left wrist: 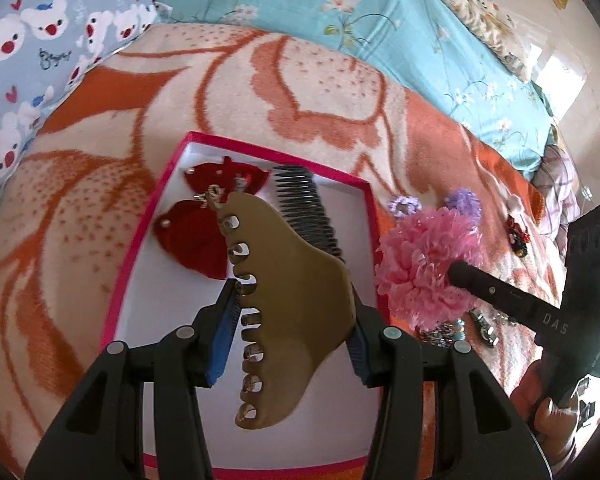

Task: Organize jewelry
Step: 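Carry claw clip and pink scrunchie into the white box and open both tools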

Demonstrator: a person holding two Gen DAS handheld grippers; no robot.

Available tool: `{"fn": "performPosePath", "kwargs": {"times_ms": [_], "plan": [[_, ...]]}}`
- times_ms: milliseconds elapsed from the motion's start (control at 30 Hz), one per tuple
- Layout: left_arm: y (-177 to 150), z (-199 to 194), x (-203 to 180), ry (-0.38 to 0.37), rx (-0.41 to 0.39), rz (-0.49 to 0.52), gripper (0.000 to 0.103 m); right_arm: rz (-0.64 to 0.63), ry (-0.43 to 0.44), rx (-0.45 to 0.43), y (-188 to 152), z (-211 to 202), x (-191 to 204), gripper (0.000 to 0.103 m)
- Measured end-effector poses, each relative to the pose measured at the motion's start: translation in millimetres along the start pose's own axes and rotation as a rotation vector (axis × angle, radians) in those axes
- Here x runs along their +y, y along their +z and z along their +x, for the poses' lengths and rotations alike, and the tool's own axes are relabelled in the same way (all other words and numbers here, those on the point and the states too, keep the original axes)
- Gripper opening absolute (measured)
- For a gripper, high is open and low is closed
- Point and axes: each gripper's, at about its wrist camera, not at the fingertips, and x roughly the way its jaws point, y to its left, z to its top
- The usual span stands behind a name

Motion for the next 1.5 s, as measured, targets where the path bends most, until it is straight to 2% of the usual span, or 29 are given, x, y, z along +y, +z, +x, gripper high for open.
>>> {"fn": "performPosePath", "kwargs": {"times_ms": [300,633,1200,1400,1500], "plan": [[4,18,24,0.04,0.021,-0.024,0.047,-0.033,0.007,0.059,2,41,20,0.01],[10,44,39,0.088,0.039,-0.03,0.047,-0.051,-0.02,0.113,4,78,23,0.01],[13,61,40,0.122,0.05,0.003,0.048,-0.044,-0.026,0.145,3,93,17,0.016],[13,61,41,0.123,0.055,0.002,0.048,-0.032,-0.007,0.146,4,92,18,0.024],[12,61,40,0.124,0.059,0.004,0.048,-0.035,0.005,0.144,4,90,21,0.032]]}}
